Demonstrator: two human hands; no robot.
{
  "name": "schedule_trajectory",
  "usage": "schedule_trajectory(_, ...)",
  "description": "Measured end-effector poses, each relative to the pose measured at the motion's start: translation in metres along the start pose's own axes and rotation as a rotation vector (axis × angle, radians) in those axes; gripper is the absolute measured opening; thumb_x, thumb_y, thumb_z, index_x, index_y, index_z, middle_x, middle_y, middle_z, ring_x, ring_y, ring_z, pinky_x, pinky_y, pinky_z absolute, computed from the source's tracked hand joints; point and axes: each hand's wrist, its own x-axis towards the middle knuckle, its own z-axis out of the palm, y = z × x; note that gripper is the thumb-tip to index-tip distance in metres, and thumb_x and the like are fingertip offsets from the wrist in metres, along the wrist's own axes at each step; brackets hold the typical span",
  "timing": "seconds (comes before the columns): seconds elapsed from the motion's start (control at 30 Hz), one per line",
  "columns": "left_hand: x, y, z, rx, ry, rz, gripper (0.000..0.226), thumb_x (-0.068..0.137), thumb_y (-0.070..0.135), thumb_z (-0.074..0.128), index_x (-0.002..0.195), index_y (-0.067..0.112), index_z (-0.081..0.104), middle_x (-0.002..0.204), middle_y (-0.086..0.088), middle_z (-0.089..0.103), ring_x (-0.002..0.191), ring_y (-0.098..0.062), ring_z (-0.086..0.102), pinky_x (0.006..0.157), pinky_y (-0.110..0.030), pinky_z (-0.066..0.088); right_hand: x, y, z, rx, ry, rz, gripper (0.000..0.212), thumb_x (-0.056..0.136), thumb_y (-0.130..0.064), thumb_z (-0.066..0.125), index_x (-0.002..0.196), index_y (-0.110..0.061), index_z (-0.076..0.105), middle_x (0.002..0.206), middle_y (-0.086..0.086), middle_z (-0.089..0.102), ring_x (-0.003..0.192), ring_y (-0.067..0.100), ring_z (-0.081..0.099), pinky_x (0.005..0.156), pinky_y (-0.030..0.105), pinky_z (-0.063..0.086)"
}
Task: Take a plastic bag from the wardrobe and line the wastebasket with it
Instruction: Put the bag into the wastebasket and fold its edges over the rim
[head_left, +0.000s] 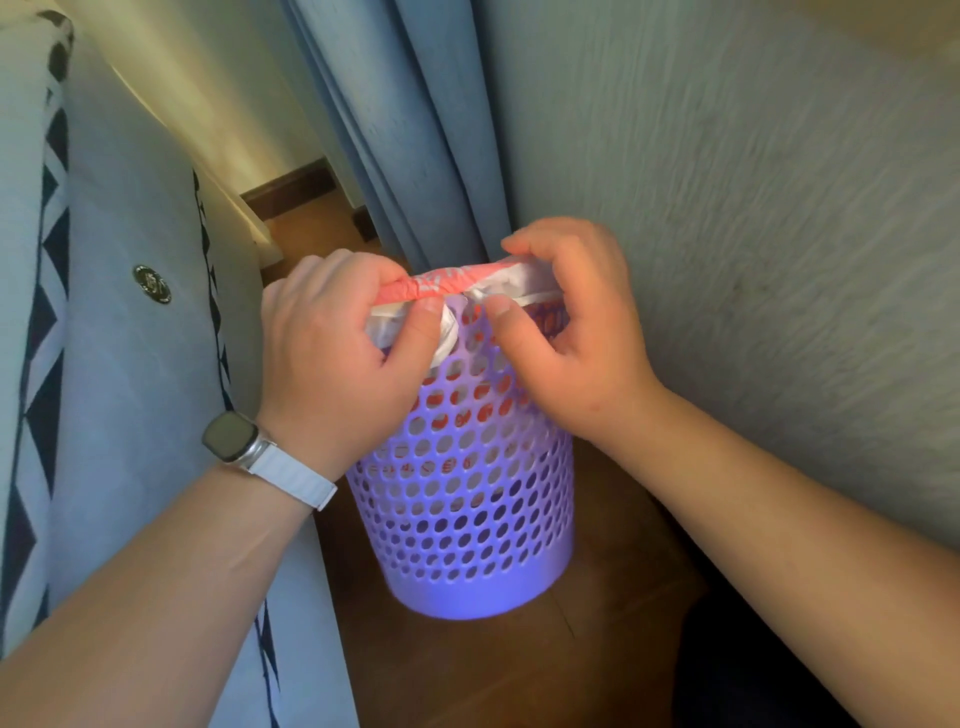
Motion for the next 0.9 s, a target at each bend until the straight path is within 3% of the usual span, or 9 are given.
schedule_trajectory(0.17, -0.001, 0.002, 0.002, -0.03, 0.002, -0.005, 0.024, 0.088, 0.034, 0.053, 0.081, 0.011, 0.057, 0.077, 0.006, 0.047, 0.075, -0.016, 0.045, 0.072, -0.041, 0.041, 0.0, 0.01, 0.001, -0.01, 0.033, 0.051, 0.036, 0.085, -0.035, 0.062, 0.103, -0.004, 0.065, 0.106, 0.008, 0.063, 0.103, 0.024, 0.058, 0.092, 0.049, 0.044)
schedule_trajectory(0.37, -0.002, 0.005, 0.0, -0.076, -0.032, 0.033, 0.026, 0.088, 0.035, 0.055, 0.086, 0.01, 0.062, 0.08, 0.007, 0.05, 0.077, -0.018, 0.05, 0.074, -0.042, 0.042, 0.001, 0.005, -0.001, -0.05, 0.089, 0.061, 0.024, 0.08, -0.03, 0.062, 0.084, -0.007, 0.059, 0.089, -0.001, 0.053, 0.085, 0.025, 0.053, 0.078, 0.048, 0.044)
schedule_trajectory(0.53, -0.003, 0.012, 0.0, 0.016, -0.071, 0.112, 0.03, 0.09, 0.039, 0.055, 0.099, 0.015, 0.068, 0.09, -0.003, 0.065, 0.085, -0.027, 0.057, 0.08, -0.042, 0.04, -0.006, -0.001, 0.003, -0.156, 0.036, 0.012, 0.029, 0.081, -0.035, 0.061, 0.085, -0.006, 0.06, 0.089, 0.008, 0.059, 0.088, 0.024, 0.051, 0.083, 0.049, 0.041)
schedule_trajectory(0.73, -0.004, 0.006, 0.002, -0.021, -0.158, 0.15, 0.03, 0.093, 0.036, 0.05, 0.097, 0.012, 0.067, 0.086, -0.005, 0.061, 0.08, -0.024, 0.053, 0.072, -0.043, 0.041, -0.009, -0.002, 0.006, -0.124, -0.002, 0.057, 0.03, 0.082, -0.037, 0.061, 0.088, -0.008, 0.06, 0.089, 0.005, 0.058, 0.085, 0.022, 0.052, 0.079, 0.043, 0.041)
schedule_trajectory(0.9, -0.004, 0.001, 0.002, 0.002, -0.156, 0.141, 0.026, 0.09, 0.029, 0.049, 0.085, 0.007, 0.062, 0.079, -0.007, 0.057, 0.074, -0.02, 0.045, 0.065, -0.039, 0.04, -0.011, -0.001, 0.009, -0.051, -0.062, 0.072, 0.028, 0.082, -0.034, 0.063, 0.094, -0.01, 0.061, 0.093, 0.002, 0.059, 0.089, 0.023, 0.056, 0.081, 0.049, 0.044)
